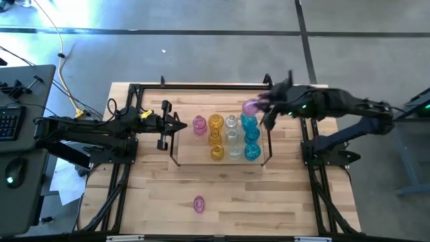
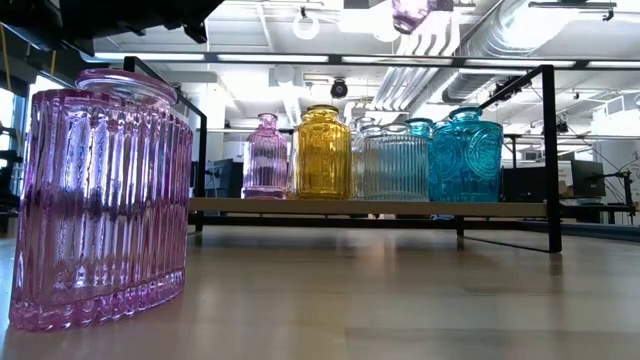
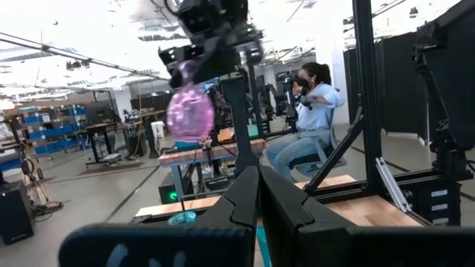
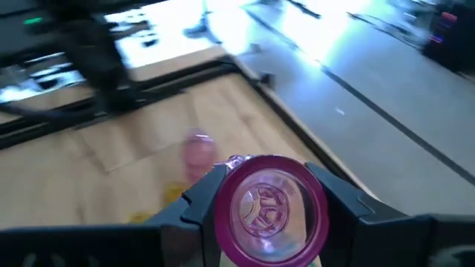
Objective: Sort vases onto shelf
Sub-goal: Put the top purple vase aligned with the other purple vase on the shelf
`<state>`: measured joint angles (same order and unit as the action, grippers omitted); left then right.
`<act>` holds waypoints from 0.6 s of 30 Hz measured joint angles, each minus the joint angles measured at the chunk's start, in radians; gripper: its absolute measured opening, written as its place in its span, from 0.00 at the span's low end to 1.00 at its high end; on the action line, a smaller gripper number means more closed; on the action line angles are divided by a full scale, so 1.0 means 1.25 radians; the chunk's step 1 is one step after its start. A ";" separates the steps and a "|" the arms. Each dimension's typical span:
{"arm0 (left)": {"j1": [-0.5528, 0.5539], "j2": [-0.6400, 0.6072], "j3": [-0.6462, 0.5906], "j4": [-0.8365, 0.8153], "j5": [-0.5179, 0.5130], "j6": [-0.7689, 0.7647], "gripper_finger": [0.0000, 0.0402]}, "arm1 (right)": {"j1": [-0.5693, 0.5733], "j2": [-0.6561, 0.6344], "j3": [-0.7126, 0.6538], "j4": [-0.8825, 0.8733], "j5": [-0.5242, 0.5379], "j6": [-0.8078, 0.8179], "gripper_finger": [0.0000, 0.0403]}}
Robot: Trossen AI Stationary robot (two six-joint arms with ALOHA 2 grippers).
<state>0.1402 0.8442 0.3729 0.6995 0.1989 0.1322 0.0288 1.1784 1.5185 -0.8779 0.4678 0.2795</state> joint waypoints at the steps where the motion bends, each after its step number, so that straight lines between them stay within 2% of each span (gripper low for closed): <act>1: 0.000 0.000 0.000 -0.002 0.000 0.000 0.02 | 0.012 0.015 0.000 0.022 -0.012 -0.015 0.33; 18: 0.000 0.000 0.000 -0.004 -0.004 0.001 0.02 | 0.137 0.236 0.000 0.320 -0.160 -0.222 0.33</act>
<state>0.1402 0.8443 0.3729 0.6941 0.1943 0.1337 0.1996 1.4739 1.5185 -0.4782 0.2677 0.0023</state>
